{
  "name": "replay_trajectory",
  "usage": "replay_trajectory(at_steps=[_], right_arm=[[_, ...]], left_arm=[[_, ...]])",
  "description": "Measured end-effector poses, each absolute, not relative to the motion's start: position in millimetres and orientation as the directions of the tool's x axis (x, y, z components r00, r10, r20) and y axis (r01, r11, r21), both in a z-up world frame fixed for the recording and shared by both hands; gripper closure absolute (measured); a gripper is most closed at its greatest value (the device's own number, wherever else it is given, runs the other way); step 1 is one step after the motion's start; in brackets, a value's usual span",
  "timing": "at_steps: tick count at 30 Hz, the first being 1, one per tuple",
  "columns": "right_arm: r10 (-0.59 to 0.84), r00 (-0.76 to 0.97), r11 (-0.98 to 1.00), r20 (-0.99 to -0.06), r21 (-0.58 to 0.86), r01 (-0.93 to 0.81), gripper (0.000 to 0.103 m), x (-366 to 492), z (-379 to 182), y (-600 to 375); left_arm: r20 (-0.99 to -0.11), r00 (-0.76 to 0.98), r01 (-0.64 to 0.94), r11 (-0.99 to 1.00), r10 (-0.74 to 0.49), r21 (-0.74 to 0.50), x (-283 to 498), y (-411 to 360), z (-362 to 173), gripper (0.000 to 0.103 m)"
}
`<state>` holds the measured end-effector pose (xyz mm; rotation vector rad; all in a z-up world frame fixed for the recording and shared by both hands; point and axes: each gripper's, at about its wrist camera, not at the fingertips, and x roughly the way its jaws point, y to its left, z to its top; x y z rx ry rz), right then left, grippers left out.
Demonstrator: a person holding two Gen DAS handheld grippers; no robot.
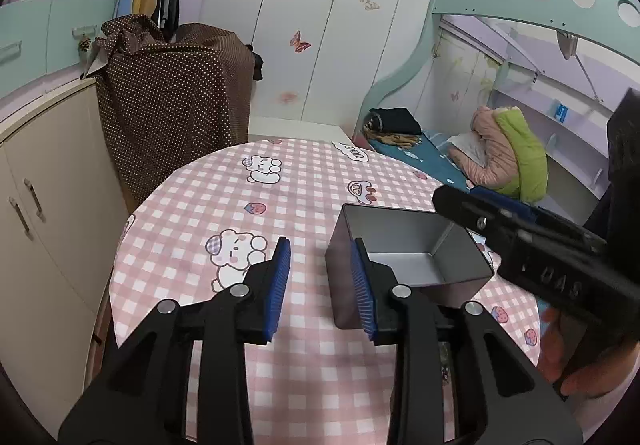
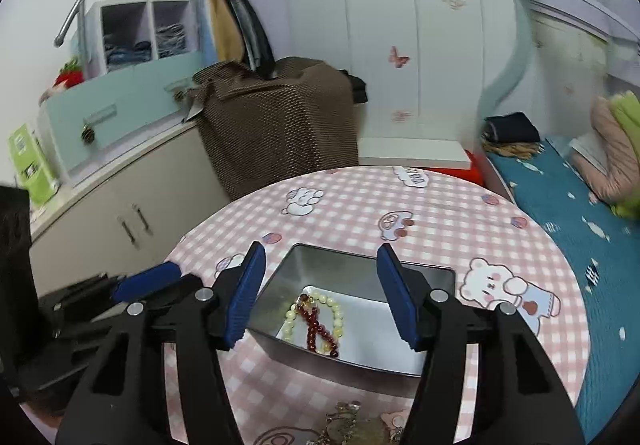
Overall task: Organize jewelry
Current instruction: 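Lower both bracelets into the grey box and open both grippers, then withdraw both tools from the box toward the remaining jewelry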
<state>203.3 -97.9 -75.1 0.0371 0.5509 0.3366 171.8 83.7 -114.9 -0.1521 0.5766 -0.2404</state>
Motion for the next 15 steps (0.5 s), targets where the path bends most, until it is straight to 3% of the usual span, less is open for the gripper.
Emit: replay_trajectory(at_steps=[8, 12, 15], right_arm=[[0.271, 0.817, 0.961, -0.509, 0.099, -0.257, 0.045, 191.0, -71.7, -110.1], [0.246, 0.823, 0.969, -0.512, 0.104, -0.225, 0.042, 184.3, -72.1, -120.2], [0.218, 0.829, 0.976, -0.516, 0.095, -0.198, 0.038, 178.5, -73.7, -126.4]], left_arm=[[-0.514, 0.809, 0.206, 0.956, -0.286, -0.207, 165.3, 77.7, -112.5, 0.064], [-0.506, 0.812, 0.21, 0.955, -0.289, -0.209, 160.2, 73.5, -109.5, 0.047], [-0.508, 0.811, 0.206, 0.954, -0.291, -0.218, 157.8, 72.5, -109.2, 0.042]])
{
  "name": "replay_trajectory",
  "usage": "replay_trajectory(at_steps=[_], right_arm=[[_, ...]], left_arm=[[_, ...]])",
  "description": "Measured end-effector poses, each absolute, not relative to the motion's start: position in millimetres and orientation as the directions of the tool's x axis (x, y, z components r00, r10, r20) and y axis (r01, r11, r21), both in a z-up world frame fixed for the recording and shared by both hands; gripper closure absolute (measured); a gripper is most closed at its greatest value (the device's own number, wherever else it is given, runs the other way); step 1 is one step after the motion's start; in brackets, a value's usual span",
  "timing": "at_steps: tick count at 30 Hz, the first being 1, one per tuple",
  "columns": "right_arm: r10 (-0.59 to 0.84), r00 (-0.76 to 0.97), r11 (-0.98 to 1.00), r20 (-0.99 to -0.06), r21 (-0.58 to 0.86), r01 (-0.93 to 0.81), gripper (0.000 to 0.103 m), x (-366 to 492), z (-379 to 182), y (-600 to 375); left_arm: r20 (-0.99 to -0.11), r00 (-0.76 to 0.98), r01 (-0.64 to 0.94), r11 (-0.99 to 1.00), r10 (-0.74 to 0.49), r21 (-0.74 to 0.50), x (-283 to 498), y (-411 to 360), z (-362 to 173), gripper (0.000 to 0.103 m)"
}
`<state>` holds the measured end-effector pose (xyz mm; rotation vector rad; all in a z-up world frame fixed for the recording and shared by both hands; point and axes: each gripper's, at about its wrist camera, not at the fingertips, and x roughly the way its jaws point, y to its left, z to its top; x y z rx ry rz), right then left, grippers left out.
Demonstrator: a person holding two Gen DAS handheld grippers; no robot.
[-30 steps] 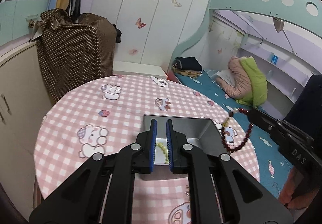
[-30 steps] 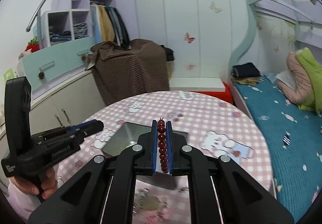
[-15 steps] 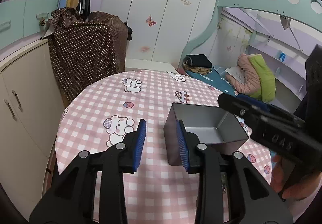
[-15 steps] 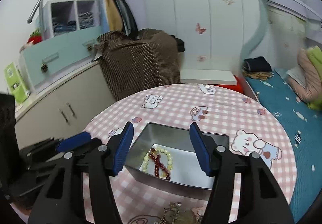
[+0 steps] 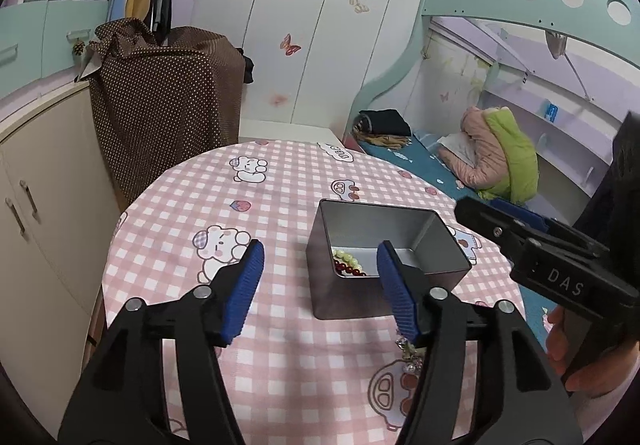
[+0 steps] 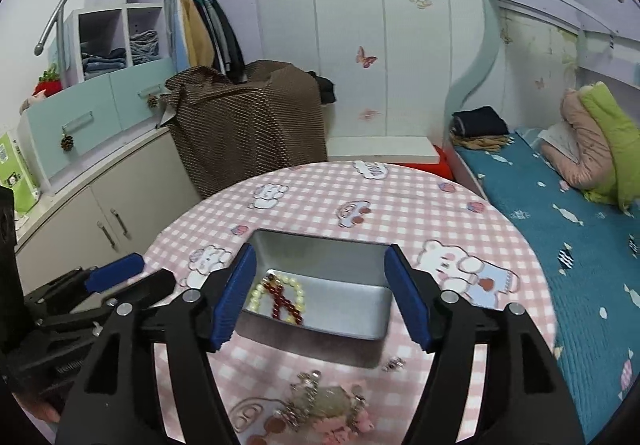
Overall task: Organize jewelry
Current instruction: 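Withdraw both tools from the box toward the remaining jewelry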
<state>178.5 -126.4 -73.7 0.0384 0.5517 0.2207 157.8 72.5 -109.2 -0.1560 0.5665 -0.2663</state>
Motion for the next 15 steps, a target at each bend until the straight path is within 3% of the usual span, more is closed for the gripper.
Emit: replay_trajectory(at_steps=[8, 12, 15], right_arm=[[0.159, 0.833, 0.987, -0.53, 0.102, -0.123, 0.021, 162.9, -82.2, -149.9], [0.122, 0.83, 0.992, -0.544, 0.096, -0.083, 0.019, 157.0, -87.7, -159.7], [0.1, 0.827, 0.994, -0.554, 0.098, -0.054, 0.015, 151.9, -93.2, -168.4]], left_arm=[[-0.528, 0.799, 0.202, 0.956, -0.287, -0.214, 146.7, 64.3, -114.0, 0.023], [-0.541, 0.787, 0.219, 0.954, -0.295, -0.203, 140.1, 55.1, -118.5, 0.014], [-0.558, 0.771, 0.242, 0.952, -0.307, -0.189, 136.6, 45.0, -123.2, 0.013]])
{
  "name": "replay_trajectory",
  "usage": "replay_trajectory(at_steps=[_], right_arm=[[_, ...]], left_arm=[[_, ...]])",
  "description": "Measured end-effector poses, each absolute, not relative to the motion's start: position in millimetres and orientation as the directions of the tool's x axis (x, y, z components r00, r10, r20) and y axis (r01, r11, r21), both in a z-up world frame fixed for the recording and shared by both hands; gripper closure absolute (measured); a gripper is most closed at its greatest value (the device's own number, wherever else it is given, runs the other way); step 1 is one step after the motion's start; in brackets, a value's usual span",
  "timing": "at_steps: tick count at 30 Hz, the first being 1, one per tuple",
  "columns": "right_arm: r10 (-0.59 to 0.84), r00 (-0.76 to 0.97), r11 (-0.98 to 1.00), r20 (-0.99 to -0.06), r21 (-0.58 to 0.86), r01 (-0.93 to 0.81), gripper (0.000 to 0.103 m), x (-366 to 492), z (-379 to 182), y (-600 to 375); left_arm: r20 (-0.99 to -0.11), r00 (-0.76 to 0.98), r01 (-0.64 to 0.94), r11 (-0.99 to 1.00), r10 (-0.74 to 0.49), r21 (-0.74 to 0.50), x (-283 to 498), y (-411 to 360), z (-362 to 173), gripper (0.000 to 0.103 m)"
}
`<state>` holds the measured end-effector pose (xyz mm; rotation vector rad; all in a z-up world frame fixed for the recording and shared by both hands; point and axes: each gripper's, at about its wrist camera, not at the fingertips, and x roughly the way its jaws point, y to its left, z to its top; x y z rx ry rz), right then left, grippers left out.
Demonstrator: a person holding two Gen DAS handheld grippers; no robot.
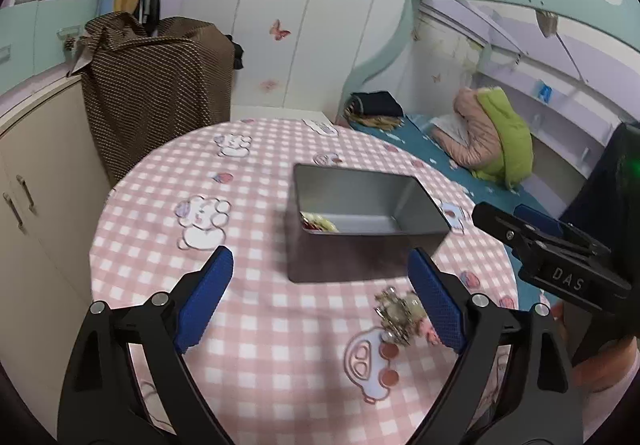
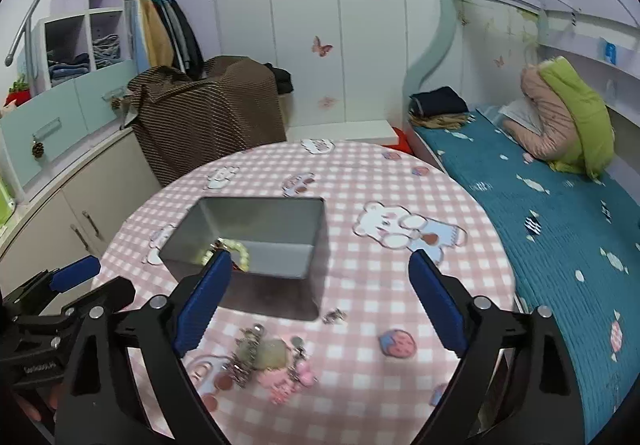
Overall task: Organize jewelry
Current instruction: 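Withdraw both tools from the box toward the remaining jewelry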
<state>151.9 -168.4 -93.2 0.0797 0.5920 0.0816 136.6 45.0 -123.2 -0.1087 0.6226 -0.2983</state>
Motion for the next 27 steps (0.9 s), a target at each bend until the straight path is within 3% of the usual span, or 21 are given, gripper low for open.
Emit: replay_trajectory(at_steps=[16, 27], right_arm=[[0.06, 0.791, 0.991, -0.609, 0.132, 0.027, 0.013, 131.5, -127.4, -210.6], [0.082, 0.769, 0.984, -0.634, 0.176, 0.04, 0.013, 128.6, -144.8, -230.3]], left_arm=[[-0.62, 0.713, 0.365, 0.928, -0.329, -0.072, 127.1, -17.1, -154.4, 0.014], [-0.678, 0.665, 0.406, 0.913, -0.314, -0.025, 135.8, -41.3, -175.0, 0.054]])
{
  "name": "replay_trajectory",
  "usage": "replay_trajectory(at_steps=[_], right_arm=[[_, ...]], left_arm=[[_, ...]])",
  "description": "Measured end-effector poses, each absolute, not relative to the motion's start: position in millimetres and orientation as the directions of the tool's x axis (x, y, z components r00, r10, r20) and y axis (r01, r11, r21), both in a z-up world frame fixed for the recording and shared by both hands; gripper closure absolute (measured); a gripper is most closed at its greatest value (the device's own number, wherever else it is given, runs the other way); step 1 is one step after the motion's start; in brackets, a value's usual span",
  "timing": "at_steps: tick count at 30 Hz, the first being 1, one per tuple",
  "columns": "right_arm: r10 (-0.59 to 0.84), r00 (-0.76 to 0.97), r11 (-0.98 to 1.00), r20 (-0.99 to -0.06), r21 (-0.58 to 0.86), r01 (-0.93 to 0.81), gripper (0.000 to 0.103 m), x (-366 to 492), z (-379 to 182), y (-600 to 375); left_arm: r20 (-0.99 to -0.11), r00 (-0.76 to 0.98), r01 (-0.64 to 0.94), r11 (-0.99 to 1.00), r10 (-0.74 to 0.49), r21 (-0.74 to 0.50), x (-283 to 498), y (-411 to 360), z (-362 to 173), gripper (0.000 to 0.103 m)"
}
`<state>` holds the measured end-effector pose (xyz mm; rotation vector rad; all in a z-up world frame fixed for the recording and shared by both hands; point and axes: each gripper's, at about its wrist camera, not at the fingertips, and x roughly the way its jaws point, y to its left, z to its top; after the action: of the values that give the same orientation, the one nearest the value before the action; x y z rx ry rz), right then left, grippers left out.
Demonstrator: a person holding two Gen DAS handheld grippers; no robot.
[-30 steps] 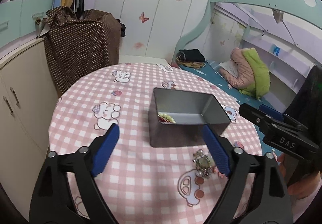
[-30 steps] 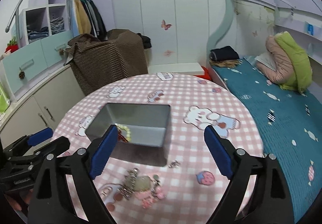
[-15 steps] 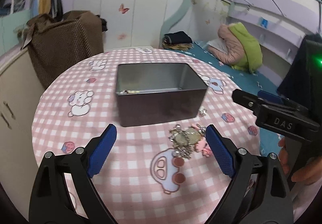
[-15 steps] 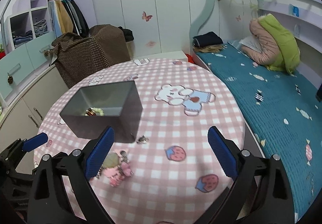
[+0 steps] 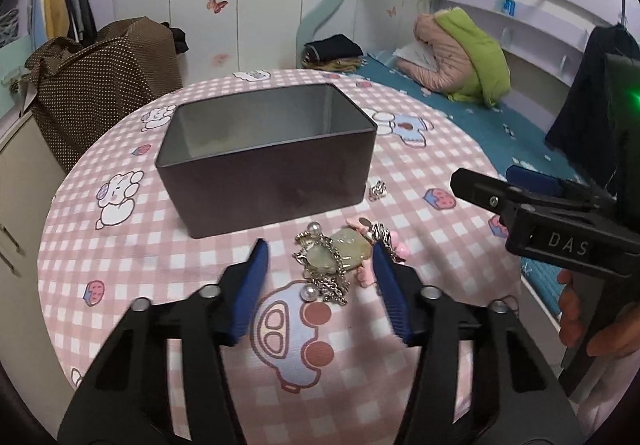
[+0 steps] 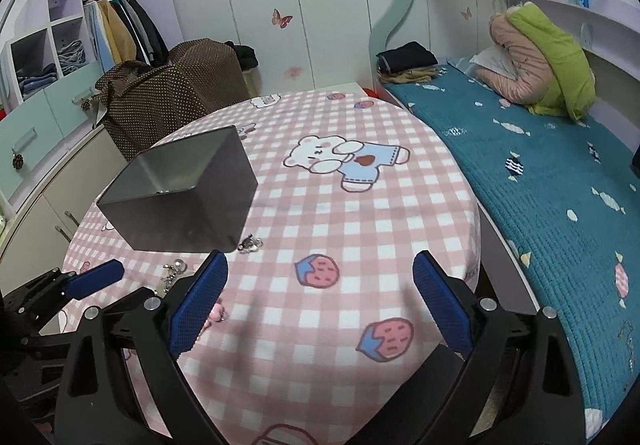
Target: Organize jewelry
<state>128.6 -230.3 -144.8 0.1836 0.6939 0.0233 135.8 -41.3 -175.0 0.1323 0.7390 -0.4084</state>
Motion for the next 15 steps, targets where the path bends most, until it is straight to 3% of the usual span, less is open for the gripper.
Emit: replay_trajectory(at_steps=[6, 12, 15], right_arm=[[0.091, 0.763, 0.98, -0.64, 0.193, 0.044, 0.013, 129.9, -148.6, -235.6], [0.1, 0.758, 0.979, -0.644, 0.198, 0.039, 0.013, 130.4, -151.5, -237.0], [0.103, 0.757, 0.979, -0.645, 0.2, 0.037, 0.013, 131.0, -151.9, -236.8]], left_arm=[[-0.703, 0.641, 0.427, 0.904, -0.307, -0.006, 138.3, -49.6, -184.9, 0.068], [-0.733, 0.626, 0.418, 0.908, -0.266, 0.027, 141.8, -53.4, -197.0, 0.071], [-0.742, 0.618, 0.417, 0.909, -0.262, 0.026, 142.4, -51.0, -200.5, 0.083]])
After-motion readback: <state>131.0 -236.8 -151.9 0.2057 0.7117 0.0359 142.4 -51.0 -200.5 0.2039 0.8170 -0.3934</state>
